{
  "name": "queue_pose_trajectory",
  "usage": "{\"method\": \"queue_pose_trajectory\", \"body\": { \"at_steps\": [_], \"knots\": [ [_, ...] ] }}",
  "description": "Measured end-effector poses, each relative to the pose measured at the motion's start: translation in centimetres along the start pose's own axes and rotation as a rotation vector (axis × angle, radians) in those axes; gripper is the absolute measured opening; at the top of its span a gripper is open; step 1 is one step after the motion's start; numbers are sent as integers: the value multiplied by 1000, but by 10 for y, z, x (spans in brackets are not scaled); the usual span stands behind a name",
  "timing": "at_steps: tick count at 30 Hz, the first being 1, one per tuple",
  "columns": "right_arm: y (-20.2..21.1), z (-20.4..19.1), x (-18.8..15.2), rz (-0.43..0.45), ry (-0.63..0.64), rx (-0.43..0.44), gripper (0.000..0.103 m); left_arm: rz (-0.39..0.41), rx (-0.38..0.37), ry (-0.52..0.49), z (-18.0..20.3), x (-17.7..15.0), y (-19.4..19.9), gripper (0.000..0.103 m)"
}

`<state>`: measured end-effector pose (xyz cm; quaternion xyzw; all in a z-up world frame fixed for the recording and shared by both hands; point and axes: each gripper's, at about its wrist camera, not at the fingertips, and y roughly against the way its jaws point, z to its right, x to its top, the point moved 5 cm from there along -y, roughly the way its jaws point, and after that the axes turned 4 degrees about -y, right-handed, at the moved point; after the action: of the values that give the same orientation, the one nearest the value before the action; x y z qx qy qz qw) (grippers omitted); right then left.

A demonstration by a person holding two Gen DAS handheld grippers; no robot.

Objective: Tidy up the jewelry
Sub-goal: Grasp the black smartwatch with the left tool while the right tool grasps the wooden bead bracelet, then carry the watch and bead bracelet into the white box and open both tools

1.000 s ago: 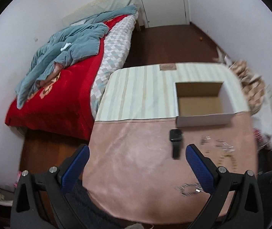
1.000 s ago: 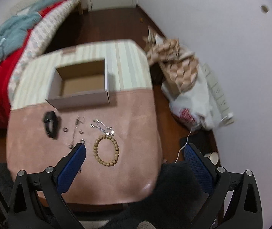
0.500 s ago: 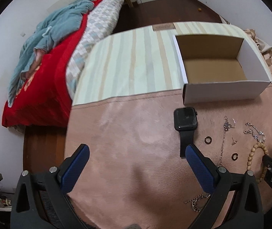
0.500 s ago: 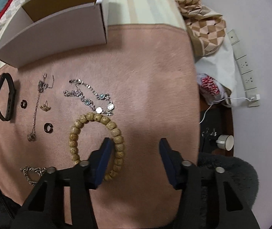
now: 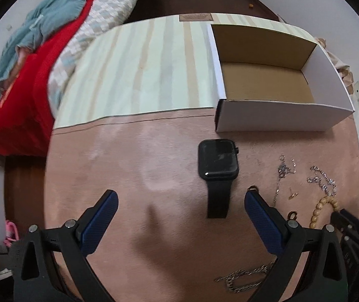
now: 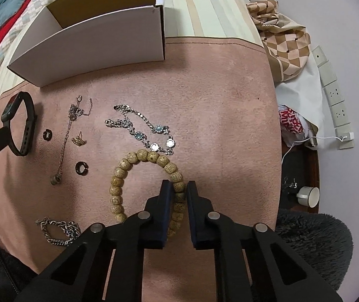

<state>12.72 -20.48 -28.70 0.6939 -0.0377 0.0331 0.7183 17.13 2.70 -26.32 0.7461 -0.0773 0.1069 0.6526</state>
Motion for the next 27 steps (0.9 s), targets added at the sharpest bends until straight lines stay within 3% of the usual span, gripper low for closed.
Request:
{"method": "queue_pose_trajectory", "body": {
  "at_steps": [4,6,8,10,19,27],
  "knots": [
    [0,2,2,-1,-2,2,14,-2,-34,2,7,6,-10,101],
    [0,1,2,-3,-2,4,14,-7,-45,-1,9,9,-15,81],
    [0,3,3,-6,-3,6,14,-31,-64,-2,12,11,-22,43],
    [0,3,4,-10,-4,6,13,-39,-97,10,11,13,-27,15],
    [7,9,3,11,-47,91,10,43,-94,-31,17,9,2,15],
    [53,-5,12,90,-13,180,9,106,-123,-33,11,14,43,15]
  ]
}}
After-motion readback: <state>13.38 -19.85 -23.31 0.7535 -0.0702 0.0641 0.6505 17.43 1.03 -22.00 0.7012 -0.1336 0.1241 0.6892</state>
